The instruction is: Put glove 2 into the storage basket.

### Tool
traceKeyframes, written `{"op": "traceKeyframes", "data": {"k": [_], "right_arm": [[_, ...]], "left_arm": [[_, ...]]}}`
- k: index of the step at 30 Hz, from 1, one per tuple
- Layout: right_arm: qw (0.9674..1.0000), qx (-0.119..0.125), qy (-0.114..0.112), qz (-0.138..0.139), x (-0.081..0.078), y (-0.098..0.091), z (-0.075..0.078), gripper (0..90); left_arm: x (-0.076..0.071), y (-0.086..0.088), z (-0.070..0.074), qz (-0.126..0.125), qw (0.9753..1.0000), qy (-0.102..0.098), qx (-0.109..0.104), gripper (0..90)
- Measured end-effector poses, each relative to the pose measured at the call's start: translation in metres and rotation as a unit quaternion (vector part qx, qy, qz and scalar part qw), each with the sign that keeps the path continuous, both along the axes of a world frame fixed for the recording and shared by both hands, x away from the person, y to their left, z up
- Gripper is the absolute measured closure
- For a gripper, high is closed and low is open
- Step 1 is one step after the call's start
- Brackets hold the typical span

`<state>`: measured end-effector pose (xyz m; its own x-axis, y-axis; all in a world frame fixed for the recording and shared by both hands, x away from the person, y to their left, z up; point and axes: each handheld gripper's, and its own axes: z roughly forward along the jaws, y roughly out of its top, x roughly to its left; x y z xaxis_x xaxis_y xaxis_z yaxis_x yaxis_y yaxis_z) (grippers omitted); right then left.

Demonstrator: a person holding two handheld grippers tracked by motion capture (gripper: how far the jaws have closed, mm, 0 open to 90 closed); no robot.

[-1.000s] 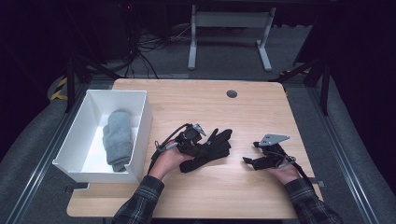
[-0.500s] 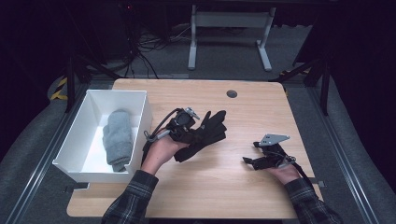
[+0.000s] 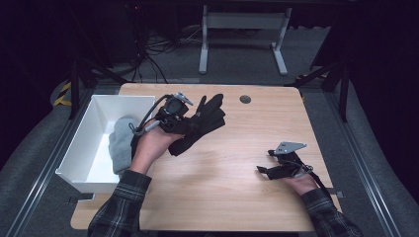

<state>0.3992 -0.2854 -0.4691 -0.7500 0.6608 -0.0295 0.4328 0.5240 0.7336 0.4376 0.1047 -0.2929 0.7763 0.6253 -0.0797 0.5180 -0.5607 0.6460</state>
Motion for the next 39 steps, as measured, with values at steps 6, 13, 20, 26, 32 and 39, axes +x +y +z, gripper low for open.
{"op": "traceKeyframes", "data": {"k": [6, 13, 20, 26, 32, 39], "right_arm": [[1.0, 0.0, 0.0, 0.0, 0.0, 0.0, 0.0, 18.4], [1.0, 0.0, 0.001, -0.001, 0.0, 0.0, 0.0, 18.5], [1.0, 0.0, 0.001, -0.001, 0.0, 0.0, 0.0, 18.5], [1.0, 0.001, 0.001, -0.003, 0.0, 0.001, 0.0, 18.5], [1.0, 0.001, 0.0, -0.003, 0.0, 0.001, 0.0, 18.5], [1.0, 0.002, 0.0, -0.003, 0.0, 0.001, 0.0, 18.6]], "left_arm": [[0.002, 0.028, 0.015, 0.036, 0.9993, -0.011, 0.0, 68.3], [0.001, 0.058, 0.021, 0.073, 0.9972, -0.018, -0.005, 68.3], [0.001, 0.1, 0.02, 0.138, 0.9903, -0.017, -0.003, 68.2], [0.002, 0.139, 0.011, 0.201, 0.9794, -0.009, -0.01, 68.2], [0.0, 0.164, -0.005, 0.235, 0.972, 0.008, -0.007, 68.0], [-0.004, 0.181, -0.037, 0.257, 0.9659, 0.033, 0.002, 67.8]]}}
